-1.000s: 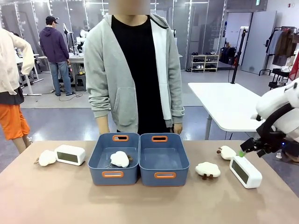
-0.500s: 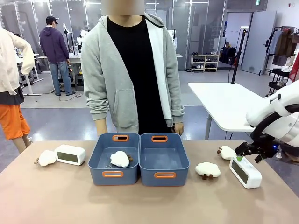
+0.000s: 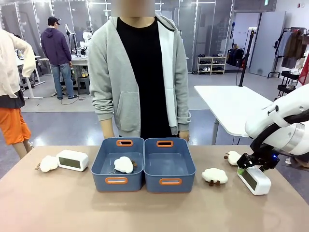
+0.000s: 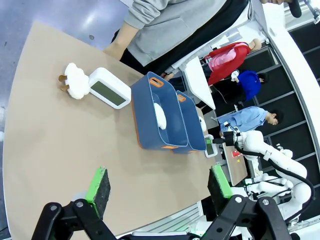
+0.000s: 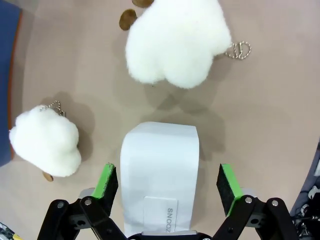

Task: Sort the digital clocks into the basket.
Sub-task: Pick up the Digital clock from the table and place it into the empty Plastic storage basket.

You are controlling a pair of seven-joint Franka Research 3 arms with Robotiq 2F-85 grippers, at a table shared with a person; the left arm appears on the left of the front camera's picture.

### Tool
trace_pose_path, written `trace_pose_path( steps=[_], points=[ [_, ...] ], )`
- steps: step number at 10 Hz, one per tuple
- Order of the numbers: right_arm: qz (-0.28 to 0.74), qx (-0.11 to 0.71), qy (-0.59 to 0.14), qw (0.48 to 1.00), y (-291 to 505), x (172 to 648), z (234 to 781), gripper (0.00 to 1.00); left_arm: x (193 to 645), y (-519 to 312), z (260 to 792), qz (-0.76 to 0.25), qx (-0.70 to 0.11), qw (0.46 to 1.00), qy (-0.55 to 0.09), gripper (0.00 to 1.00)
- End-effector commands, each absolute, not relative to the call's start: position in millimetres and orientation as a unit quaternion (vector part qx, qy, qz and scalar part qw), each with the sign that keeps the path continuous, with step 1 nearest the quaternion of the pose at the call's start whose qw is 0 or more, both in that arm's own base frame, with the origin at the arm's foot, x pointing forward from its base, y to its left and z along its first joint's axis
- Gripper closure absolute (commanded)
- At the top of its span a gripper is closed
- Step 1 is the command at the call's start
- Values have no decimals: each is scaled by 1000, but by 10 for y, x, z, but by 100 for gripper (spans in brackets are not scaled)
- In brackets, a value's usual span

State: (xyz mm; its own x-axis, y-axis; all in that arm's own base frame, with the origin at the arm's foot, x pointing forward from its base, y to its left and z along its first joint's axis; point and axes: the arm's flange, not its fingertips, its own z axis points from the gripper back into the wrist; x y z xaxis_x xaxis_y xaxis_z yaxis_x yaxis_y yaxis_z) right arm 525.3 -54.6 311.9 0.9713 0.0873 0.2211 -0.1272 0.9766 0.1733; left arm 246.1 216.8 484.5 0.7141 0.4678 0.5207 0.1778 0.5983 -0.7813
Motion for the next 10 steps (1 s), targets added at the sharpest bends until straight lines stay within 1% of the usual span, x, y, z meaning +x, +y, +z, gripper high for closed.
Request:
trace_pose_path(
  steps=[1,3,4,5,6,7,9,10],
  points=[
    [43,90,-94,991,-553,5243,3118,0,2473,2188,4847,78,-445,808,-377,0],
    [40,90,-90,991,-560,5213,3113,0,2473,2188,4847,78,-445,808,-377,0],
    [45,90,-93,991,-562,5186,3110,22,2473,2188,4847,78,-445,808,-377,0],
    [61,88,-96,990,-556,5173,3136,60,2473,2188,4847,78,-445,808,-377,0],
    [63,87,-97,989,-541,5162,3155,82,2473,2188,4847,78,-445,808,-377,0],
    [64,81,-98,990,-523,5154,3169,100,2473,2188,4847,78,-445,808,-377,0],
    [68,75,-99,990,-441,5120,3217,100,2473,2188,4847,78,-445,808,-377,0],
    [71,69,-105,990,-392,5103,3320,98,2473,2188,4847,78,-445,808,-377,0]
  ],
)
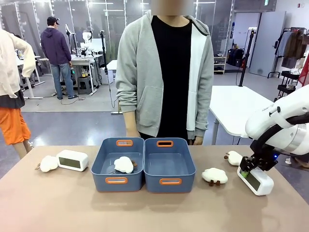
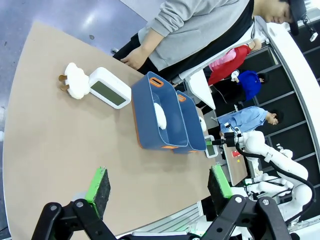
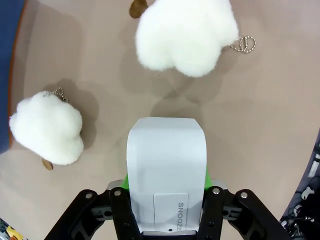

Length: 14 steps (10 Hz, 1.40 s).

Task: Sort the digital clocks into the basket.
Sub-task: Pick up the Digital clock from the table and place it into the empty Plastic storage basket.

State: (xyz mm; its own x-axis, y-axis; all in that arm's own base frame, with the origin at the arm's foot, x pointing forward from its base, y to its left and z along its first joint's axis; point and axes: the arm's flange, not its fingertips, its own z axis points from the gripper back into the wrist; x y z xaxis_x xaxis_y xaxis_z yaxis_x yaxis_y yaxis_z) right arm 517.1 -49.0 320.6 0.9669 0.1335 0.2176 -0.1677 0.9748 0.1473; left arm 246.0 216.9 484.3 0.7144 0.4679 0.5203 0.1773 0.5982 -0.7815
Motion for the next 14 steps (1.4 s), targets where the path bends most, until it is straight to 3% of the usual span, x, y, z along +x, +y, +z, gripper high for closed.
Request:
trace_pose_path(
  steps=[1,4,6,11,13,14],
  points=[
    [68,72,-123,987,-356,5099,3490,100,2473,2188,4847,78,-445,808,-377,0],
    [91,105,-136,981,-68,4869,4469,100,2473,2188,4847,78,-445,808,-377,0],
    [151,101,-149,972,449,4872,4839,100,2473,2188,4847,78,-445,808,-377,0],
    [272,37,-149,950,2218,5144,4645,100,2473,2188,4847,78,-445,808,-377,0],
    [302,26,-155,940,2438,5054,4631,100,2473,2188,4847,78,-445,808,-377,0],
    [321,74,-160,930,2191,4787,4912,100,2473,2188,4847,78,-445,808,-377,0]
  ],
)
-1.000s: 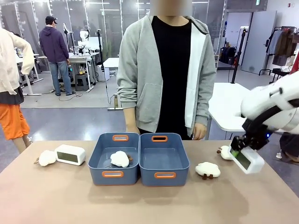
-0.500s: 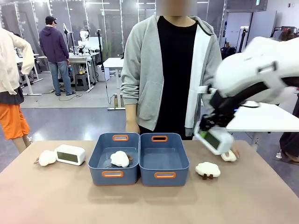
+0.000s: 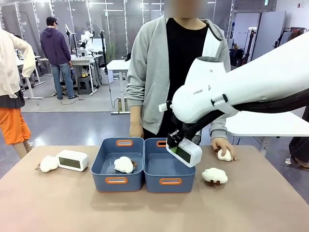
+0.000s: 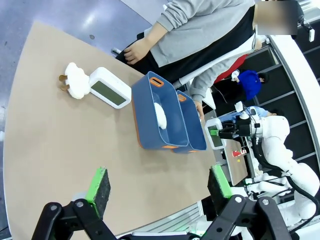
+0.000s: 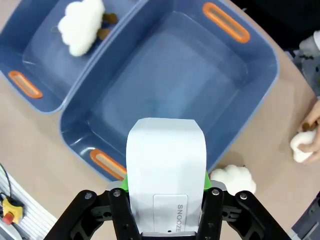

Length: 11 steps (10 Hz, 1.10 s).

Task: Sort the digital clocks into the basket.
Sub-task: Pick up the Digital clock from the table and place it into the empty Plastic storage basket.

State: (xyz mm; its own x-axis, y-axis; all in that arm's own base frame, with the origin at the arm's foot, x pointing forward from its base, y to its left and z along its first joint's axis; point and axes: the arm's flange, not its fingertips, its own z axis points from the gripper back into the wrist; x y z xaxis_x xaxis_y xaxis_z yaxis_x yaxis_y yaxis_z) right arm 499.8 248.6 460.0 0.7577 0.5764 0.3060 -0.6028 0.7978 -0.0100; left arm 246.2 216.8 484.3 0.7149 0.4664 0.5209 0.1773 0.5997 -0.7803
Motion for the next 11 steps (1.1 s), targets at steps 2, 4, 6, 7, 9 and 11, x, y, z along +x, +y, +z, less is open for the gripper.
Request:
trace_pose_path(
  steps=[2,4,6,7,9,11],
  points=[
    [353,156,-174,906,1348,4337,5549,100,2473,2188,4847,78,-445,808,-377,0],
    [449,146,-183,862,1080,4151,5650,100,2473,2188,4847,78,-445,808,-377,0],
    [499,245,-273,785,411,3527,6003,100,2473,2188,4847,78,-445,808,-377,0],
    [508,264,-322,754,-8,3164,6023,100,2473,2188,4847,78,-445,808,-377,0],
    [507,303,-386,708,-617,2631,5991,100,2473,2188,4847,78,-445,808,-377,0],
    [501,317,-394,702,-769,2485,5906,100,2473,2188,4847,78,-445,808,-377,0]
  ],
)
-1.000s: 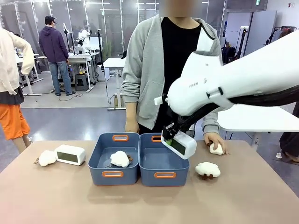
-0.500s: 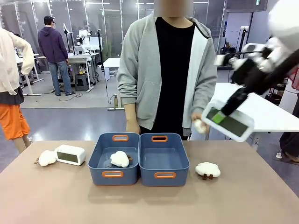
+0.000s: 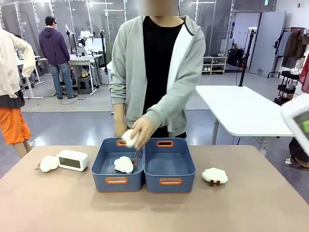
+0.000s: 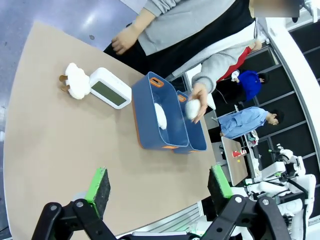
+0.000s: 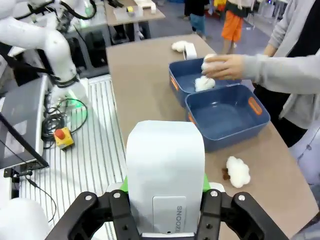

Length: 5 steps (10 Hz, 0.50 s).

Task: Sort the digital clocks into the basket.
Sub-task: Pick up the Digital clock from the table and place it into the empty Plastic storage basket.

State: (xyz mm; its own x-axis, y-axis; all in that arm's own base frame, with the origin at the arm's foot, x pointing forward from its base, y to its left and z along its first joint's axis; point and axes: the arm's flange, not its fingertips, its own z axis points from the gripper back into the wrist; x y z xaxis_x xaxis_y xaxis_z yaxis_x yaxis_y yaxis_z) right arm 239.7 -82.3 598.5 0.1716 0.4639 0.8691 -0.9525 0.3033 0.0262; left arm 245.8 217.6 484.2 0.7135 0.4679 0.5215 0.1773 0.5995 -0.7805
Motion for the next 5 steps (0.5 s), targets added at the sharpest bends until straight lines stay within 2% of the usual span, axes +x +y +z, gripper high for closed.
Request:
trace_pose_path(
  steps=[1,5],
  points=[
    [499,313,-392,706,-753,2492,5847,100,2473,2188,4847,78,-445,808,-377,0],
    [492,323,-378,714,-667,2510,5729,100,2473,2188,4847,78,-445,808,-377,0]
  ],
)
